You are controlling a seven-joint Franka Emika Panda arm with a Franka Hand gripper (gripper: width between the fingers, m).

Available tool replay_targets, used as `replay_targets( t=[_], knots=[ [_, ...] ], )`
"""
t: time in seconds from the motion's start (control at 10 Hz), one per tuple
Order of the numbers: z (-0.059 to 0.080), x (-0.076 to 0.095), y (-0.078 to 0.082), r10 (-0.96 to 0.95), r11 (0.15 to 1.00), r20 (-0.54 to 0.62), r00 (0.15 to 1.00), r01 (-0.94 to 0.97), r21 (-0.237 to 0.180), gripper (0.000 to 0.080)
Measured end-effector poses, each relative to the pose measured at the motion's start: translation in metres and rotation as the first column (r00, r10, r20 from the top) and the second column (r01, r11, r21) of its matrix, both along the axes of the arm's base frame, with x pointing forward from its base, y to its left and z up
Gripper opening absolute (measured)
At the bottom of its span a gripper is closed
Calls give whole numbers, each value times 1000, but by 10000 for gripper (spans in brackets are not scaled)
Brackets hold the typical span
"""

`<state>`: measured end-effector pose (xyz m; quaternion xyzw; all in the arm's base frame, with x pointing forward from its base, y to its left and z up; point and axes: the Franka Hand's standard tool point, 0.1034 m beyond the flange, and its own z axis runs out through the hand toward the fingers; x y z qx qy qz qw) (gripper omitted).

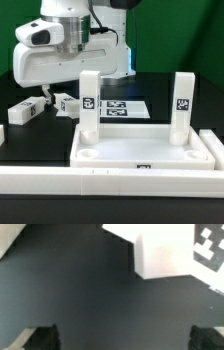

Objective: Assemble desk

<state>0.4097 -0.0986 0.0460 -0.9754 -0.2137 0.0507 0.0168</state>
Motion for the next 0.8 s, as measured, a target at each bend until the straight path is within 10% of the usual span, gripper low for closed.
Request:
replay_targets(
  t=[0.8],
  knots=[
    [-14, -18, 26, 114, 990, -96, 989, -121, -73, 649]
  ],
)
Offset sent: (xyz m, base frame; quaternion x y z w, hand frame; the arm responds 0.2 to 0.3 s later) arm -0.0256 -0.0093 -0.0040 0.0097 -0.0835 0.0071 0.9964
